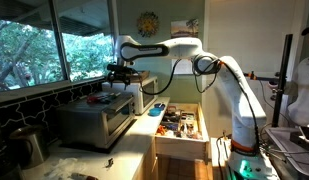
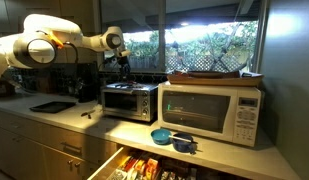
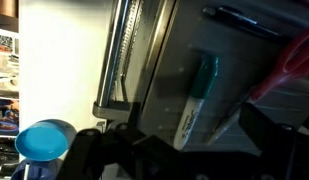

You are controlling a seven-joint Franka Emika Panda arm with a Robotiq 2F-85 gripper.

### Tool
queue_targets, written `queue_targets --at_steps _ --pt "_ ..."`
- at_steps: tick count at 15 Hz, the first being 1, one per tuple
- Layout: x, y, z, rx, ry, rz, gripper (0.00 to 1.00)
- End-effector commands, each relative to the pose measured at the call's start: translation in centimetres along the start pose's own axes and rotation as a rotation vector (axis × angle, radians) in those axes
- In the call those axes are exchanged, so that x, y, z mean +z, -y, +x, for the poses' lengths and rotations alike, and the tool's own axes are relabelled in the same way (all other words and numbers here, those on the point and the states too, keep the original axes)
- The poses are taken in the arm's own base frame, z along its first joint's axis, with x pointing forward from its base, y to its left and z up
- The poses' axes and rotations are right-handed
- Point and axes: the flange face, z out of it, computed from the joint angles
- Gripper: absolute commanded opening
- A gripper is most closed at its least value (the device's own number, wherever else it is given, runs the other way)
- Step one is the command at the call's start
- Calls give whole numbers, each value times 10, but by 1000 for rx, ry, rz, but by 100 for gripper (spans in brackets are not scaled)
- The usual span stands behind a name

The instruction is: Pick up the green marker from on top of the oven and put it on the kitchen counter

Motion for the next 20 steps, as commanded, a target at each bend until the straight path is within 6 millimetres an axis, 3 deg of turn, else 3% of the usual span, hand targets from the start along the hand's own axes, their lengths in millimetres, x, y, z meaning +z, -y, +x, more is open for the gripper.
queue_targets --at_steps 1,5,8,10,12,19,20 --pt "15 7 1 74 -18 1 100" --pt "50 18 9 237 -49 18 100" --pt "64 24 16 302 -84 33 97" --pt "68 27 17 320 -90 31 80" --pt "66 30 17 320 -87 34 54" --pt "67 25 6 273 20 -61 2" --pt "65 25 6 273 28 -65 3"
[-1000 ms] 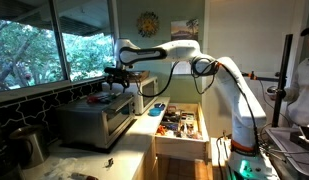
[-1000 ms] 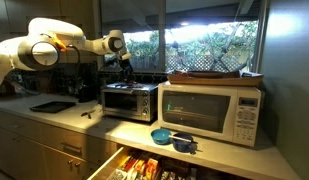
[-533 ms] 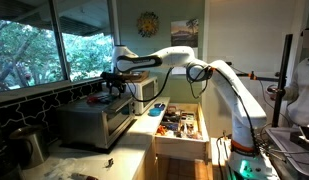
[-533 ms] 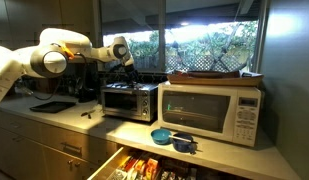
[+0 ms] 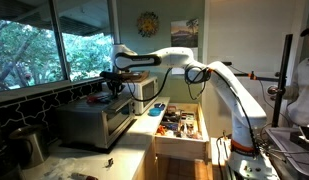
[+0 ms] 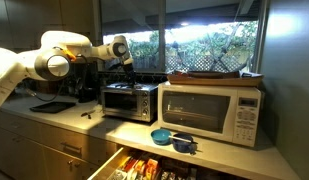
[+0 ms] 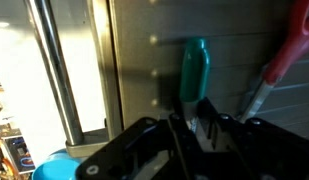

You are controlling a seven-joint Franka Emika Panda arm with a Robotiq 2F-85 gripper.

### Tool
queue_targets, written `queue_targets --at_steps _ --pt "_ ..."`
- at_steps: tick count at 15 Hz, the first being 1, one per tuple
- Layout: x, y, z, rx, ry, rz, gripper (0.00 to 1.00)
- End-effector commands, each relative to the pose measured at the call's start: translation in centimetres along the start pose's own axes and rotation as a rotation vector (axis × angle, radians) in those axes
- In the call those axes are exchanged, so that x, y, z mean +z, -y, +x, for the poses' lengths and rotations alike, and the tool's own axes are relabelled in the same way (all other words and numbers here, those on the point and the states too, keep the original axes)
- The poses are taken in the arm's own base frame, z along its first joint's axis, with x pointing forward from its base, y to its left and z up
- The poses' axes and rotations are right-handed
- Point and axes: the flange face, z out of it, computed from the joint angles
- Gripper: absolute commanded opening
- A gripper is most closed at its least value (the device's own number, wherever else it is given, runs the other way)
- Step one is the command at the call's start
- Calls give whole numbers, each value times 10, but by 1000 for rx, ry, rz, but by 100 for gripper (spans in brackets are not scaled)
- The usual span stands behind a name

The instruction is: Pick up the green marker from on top of the oven and put it on the kitchen counter

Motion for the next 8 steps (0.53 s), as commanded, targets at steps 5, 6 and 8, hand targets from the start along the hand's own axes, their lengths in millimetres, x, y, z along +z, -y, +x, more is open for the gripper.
queue_targets --at_steps 5,6,8 --pt "-57 -3 -26 -145 48 66 6" --pt "-73 -7 -34 -209 42 82 6" --pt "-106 -20 -54 -326 47 97 6"
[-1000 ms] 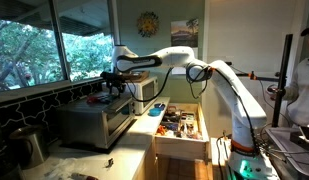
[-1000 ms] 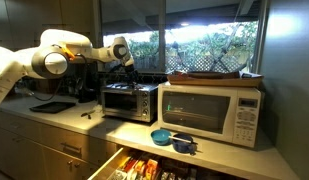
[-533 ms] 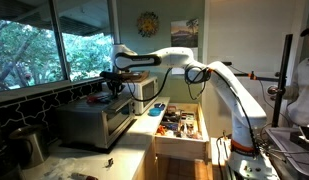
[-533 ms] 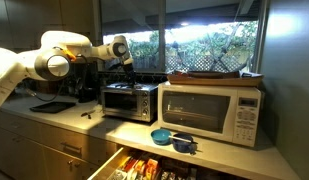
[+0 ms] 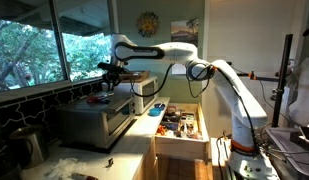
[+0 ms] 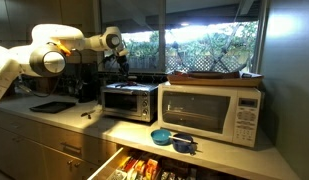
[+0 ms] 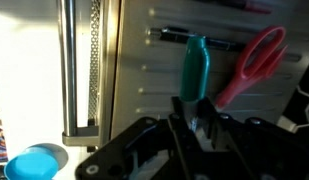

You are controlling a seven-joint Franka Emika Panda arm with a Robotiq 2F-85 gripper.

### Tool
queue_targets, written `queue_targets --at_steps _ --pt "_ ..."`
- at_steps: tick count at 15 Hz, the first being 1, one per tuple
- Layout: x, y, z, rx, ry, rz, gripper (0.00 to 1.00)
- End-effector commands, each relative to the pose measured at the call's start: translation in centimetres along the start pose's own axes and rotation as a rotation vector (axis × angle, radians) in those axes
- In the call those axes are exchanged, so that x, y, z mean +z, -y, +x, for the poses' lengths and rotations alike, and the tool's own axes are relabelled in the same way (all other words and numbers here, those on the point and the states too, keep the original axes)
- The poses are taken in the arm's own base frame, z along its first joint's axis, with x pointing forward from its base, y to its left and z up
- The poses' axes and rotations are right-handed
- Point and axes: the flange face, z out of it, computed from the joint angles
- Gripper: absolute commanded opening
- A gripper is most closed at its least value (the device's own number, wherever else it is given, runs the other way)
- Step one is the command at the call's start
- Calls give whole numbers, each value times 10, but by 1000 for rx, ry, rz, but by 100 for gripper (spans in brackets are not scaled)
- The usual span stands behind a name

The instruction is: Pick up the green marker from on top of the oven and put it on the kitchen counter

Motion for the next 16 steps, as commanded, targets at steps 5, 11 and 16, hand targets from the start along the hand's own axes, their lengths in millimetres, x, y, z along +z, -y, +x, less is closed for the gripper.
queue_targets --at_steps 5,11,16 --pt "-66 -6 -113 -391 149 97 6" --pt "-58 -8 -174 -561 226 84 6" --pt "-56 -13 -184 -614 235 31 6"
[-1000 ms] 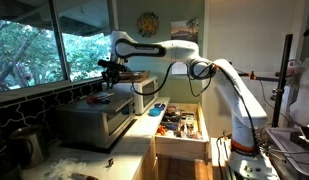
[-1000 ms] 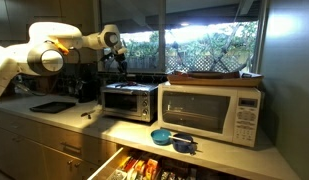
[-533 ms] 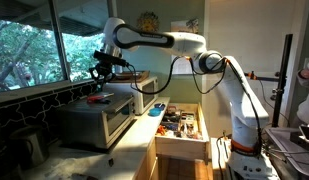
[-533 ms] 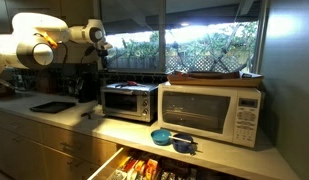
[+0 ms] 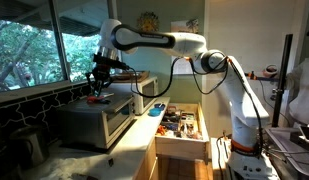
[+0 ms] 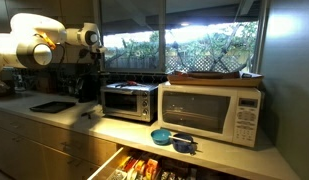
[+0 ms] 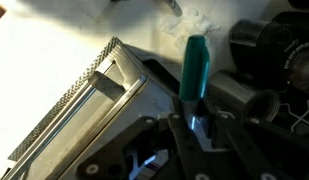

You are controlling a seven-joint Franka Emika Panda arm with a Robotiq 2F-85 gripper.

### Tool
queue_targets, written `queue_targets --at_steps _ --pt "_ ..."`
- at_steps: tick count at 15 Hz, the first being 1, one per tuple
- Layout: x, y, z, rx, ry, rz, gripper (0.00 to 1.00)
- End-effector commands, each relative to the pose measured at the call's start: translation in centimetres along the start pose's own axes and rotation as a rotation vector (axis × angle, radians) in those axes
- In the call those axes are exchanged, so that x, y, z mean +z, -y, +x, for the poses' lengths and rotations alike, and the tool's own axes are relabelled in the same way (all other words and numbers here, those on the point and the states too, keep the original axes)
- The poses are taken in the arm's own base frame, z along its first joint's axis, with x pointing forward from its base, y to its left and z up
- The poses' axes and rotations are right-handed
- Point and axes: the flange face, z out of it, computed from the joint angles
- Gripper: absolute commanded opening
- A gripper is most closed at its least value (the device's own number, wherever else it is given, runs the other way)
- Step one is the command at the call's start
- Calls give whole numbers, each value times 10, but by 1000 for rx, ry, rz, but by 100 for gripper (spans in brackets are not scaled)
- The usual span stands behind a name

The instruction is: Pick up the green marker from on top of the oven and put it on the kitchen counter

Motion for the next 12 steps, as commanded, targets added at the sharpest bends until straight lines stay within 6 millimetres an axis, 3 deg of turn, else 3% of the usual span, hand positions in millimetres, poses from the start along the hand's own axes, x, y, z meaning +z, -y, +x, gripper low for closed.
queue_targets --at_steps 1,6,9,12 --pt "17 3 -24 -111 75 -93 6" --pt "60 14 -97 -264 190 -282 6" --pt "103 16 -133 -270 243 -452 6" --pt "149 8 -134 -245 175 -626 6"
